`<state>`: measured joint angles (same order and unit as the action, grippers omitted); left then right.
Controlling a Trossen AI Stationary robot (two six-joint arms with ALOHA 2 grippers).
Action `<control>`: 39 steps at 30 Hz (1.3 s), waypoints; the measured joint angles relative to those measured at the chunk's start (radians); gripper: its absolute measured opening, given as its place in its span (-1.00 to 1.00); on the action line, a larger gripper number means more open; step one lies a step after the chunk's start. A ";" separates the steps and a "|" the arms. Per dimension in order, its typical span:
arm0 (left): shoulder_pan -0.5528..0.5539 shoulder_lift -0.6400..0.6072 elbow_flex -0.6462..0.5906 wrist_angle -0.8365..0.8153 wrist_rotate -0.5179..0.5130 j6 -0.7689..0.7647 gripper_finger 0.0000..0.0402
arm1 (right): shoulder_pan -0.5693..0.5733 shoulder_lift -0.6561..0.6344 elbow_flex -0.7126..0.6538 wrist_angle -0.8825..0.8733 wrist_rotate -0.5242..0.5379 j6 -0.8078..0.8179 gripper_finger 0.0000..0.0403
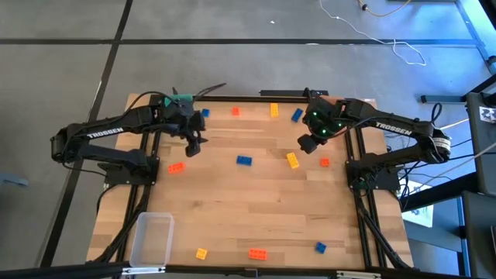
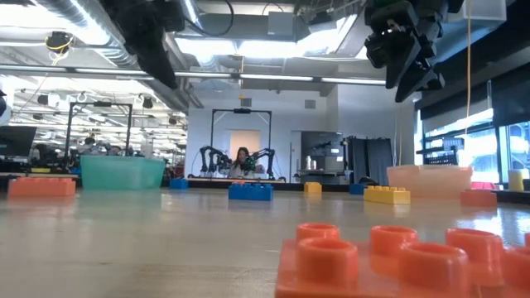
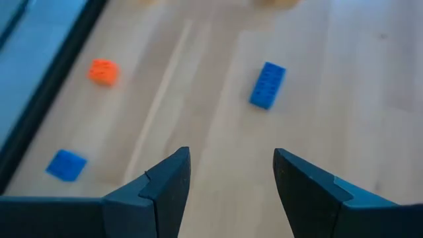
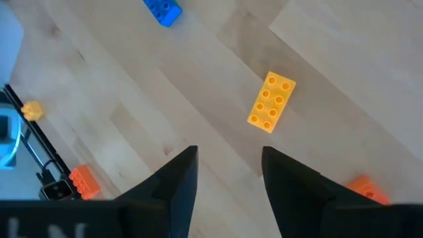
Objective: Sort & place blocks by color
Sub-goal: Put the yellow game piece into the green bin
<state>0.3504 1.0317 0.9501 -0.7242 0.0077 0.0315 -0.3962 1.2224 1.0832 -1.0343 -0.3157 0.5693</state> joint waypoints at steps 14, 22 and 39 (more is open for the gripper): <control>0.000 0.000 0.000 0.000 -0.051 -0.001 0.03 | 0.000 0.000 0.000 -0.004 0.002 0.055 -0.17; 0.000 0.000 0.000 0.000 -0.051 -0.001 0.03 | 0.060 0.000 -0.001 -0.025 0.100 0.135 -0.16; 0.000 0.000 0.000 0.000 -0.051 -0.001 0.03 | 0.129 0.000 -0.002 0.034 0.151 0.147 0.17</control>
<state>0.3504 1.0319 0.9501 -0.7239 -0.0433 0.0301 -0.2675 1.2224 1.0807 -1.0001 -0.1646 0.7159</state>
